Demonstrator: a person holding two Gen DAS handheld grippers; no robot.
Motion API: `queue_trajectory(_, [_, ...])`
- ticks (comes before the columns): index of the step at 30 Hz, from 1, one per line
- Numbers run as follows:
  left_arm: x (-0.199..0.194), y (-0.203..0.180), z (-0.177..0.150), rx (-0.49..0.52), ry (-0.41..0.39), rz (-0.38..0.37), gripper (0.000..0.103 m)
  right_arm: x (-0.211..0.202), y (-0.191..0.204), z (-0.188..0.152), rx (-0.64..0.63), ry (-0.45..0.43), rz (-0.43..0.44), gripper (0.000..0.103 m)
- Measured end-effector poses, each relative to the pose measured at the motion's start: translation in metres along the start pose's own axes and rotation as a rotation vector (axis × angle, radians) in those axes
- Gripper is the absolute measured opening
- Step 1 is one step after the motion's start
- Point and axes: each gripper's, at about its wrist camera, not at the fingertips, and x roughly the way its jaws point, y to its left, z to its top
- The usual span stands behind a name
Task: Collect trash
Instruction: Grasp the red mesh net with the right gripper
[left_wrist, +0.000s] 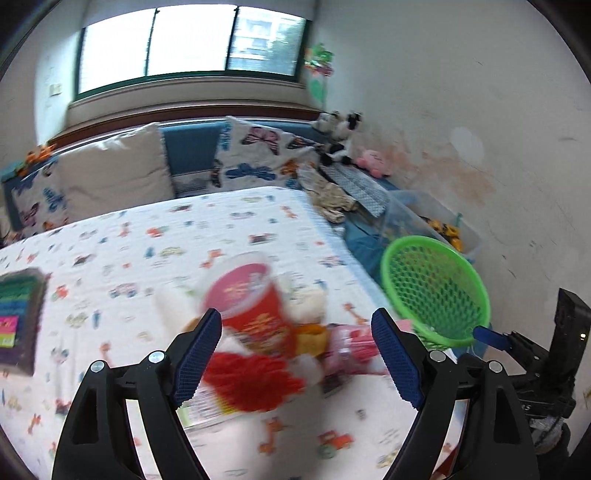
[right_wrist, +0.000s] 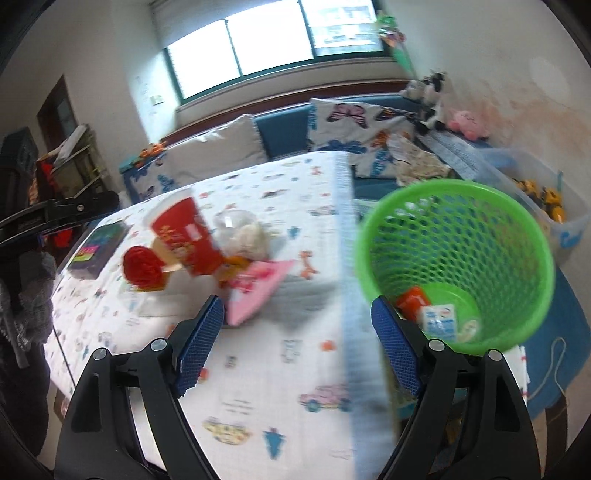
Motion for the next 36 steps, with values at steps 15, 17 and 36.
queue_trajectory(15, [-0.031,0.087,-0.03,-0.121,0.005,0.114,0.081,0.057,0.103,0.018,-0.185,0.058,0.167,0.082])
queue_trajectory(17, [-0.034,0.096,-0.036,-0.135,0.009,0.125,0.081,0.066,0.116,0.019,-0.21,0.065,0.181,0.082])
queue_trajectory(36, [-0.03,0.128,-0.063,-0.173,0.062,0.147,0.082,0.132,0.17,0.026,-0.305,0.117,0.217,0.075])
